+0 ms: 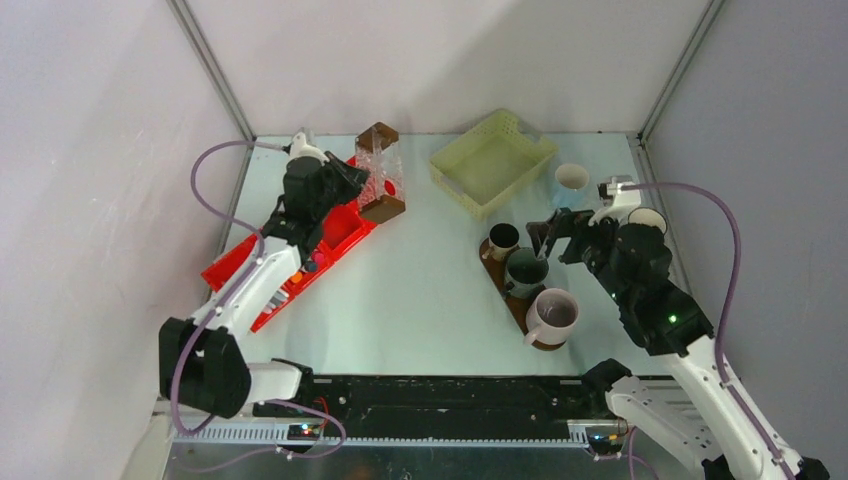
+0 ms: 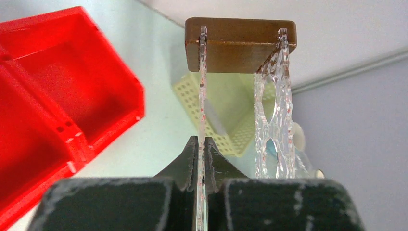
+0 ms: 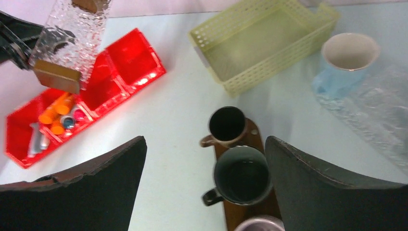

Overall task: Prepare toiletry sets of a toothbrush and toothpaste on the tray
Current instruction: Pick up the toothpaste holder from the storage box.

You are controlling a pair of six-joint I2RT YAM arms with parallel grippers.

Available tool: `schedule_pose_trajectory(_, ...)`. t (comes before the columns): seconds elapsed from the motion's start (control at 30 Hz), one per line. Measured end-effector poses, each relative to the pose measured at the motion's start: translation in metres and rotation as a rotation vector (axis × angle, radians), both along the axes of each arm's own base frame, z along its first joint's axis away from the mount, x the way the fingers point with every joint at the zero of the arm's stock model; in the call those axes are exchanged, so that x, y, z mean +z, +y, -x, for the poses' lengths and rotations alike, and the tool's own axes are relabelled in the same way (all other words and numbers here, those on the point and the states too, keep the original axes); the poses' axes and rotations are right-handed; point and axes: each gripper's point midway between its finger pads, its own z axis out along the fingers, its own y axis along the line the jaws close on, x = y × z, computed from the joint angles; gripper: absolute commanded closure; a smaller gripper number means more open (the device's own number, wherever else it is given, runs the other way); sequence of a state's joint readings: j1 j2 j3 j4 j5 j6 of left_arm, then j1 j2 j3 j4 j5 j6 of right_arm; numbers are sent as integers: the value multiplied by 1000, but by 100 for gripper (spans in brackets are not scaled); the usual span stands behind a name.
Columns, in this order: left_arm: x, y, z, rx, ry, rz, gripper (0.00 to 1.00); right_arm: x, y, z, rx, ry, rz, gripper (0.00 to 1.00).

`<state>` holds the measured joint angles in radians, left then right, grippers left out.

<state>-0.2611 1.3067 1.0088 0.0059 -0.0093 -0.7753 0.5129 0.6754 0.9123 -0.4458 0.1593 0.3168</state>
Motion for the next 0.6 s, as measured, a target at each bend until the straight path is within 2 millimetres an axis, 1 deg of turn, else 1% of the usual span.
schedule_pose_trajectory(0.1,16,-14,13,-53,-74,33,100,4,16,-7,28,44,-64,9)
schedule_pose_trajectory(0.2,31,-35,30,-123,-140,60,100,9,31,-13,59,80,-125,13)
schedule_pose_trajectory(0.3,43,-56,47,-190,-193,77,100,5,48,-18,89,128,-170,15)
schedule_pose_trajectory(0.43,53,-77,62,-253,-239,90,100,4,69,-21,131,164,-206,20)
schedule_pose_trajectory(0.6,57,-96,74,-308,-274,90,100,18,90,-26,162,152,-263,28)
